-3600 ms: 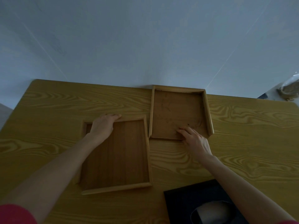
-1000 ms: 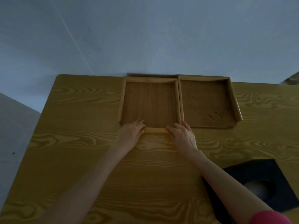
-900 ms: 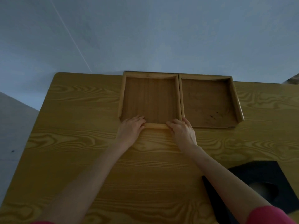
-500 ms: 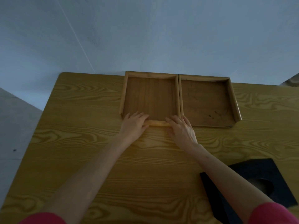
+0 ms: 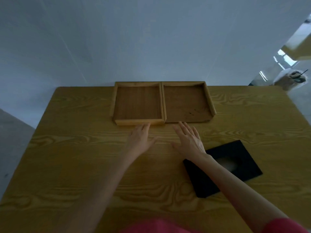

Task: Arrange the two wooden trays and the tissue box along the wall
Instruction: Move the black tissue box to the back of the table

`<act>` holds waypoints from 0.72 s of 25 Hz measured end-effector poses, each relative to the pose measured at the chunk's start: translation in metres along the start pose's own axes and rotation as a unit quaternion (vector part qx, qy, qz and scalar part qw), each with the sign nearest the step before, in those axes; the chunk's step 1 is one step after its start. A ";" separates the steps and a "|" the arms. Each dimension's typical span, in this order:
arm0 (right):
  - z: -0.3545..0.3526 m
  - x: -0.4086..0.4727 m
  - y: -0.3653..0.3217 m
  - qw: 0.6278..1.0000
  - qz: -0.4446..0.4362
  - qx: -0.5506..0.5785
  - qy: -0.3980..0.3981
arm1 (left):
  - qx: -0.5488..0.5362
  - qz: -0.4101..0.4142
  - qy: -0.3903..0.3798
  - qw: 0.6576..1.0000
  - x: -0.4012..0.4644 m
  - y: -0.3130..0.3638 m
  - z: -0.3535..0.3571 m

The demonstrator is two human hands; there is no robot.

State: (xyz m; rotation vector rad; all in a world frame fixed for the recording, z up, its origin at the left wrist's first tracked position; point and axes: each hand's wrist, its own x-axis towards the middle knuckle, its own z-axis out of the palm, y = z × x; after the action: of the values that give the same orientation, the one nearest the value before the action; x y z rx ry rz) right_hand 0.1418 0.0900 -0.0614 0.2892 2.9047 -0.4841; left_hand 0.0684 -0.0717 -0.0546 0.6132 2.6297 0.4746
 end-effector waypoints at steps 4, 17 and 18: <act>-0.011 -0.039 0.041 0.999 0.031 0.022 0.021 | -0.114 -0.044 -0.046 0.991 -0.025 0.047 0.025; -0.025 -0.102 0.169 0.976 0.207 0.068 -0.002 | -0.305 -0.159 -0.080 0.936 -0.065 0.154 0.107; -0.024 -0.100 0.170 0.972 0.217 0.092 -0.010 | -0.309 -0.163 -0.070 0.935 -0.066 0.157 0.109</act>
State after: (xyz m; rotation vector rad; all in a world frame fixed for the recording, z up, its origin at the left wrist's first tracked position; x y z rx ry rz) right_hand 0.2724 0.2396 -0.0689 0.9148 2.6601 -0.6679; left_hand 0.2259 0.0552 -0.0656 0.0056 2.2005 1.0409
